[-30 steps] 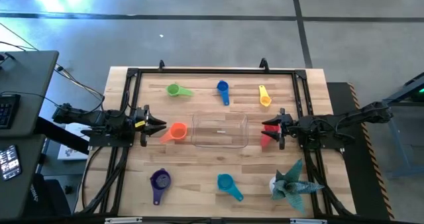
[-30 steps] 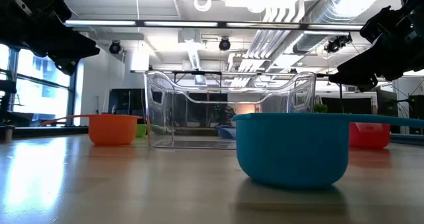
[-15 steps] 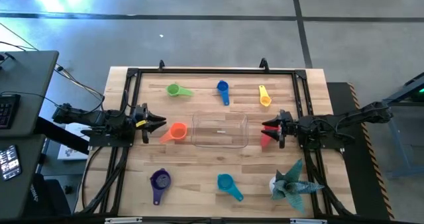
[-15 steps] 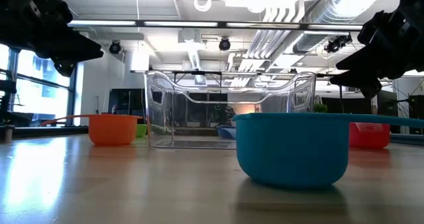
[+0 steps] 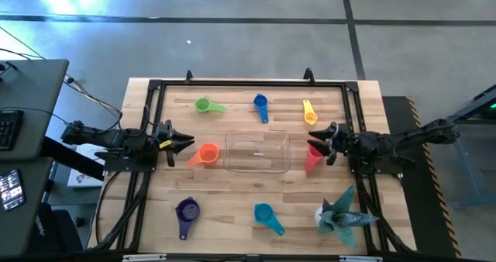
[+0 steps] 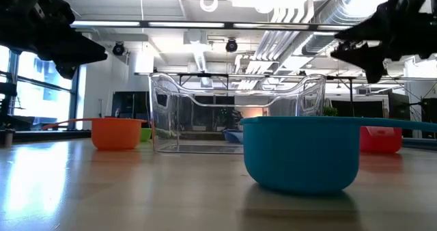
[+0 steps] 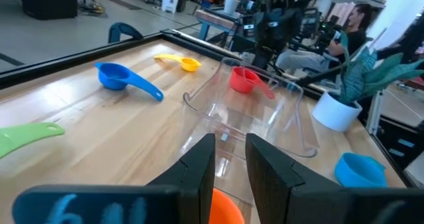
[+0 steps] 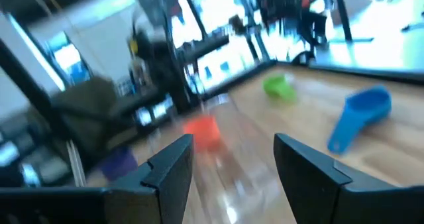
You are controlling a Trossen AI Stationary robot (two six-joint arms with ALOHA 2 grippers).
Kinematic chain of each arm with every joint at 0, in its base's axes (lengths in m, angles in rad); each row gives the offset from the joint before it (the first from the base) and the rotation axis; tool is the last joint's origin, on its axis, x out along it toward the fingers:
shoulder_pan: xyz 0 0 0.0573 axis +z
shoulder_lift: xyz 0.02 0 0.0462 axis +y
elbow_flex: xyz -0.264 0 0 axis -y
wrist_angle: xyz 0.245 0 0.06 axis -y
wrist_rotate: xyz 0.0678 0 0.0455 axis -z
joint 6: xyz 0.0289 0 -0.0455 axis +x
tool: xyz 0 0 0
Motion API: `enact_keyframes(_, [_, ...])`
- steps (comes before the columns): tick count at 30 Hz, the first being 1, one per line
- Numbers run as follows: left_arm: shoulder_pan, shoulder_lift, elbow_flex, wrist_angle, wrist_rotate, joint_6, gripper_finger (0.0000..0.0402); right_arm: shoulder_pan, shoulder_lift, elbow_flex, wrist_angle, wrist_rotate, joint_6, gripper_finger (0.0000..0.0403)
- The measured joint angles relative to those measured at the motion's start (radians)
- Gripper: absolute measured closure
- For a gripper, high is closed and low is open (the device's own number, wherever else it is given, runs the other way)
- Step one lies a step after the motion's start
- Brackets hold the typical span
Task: Nest measuring cups in basket
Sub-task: Move the red measuring cup to the bottom center of the table
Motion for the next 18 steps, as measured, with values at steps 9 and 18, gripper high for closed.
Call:
enact_keyframes(9, [0.000,0.000,0.000,0.005,-0.012,-0.052,0.0328,0.000,0.000,0.000,0.253,0.053,-0.011,0.0201])
enact_keyframes(18, [0.000,0.000,0.000,0.004,-0.013,-0.105,0.0328,0.000,0.000,0.072,0.385,0.049,-0.142,0.0201])
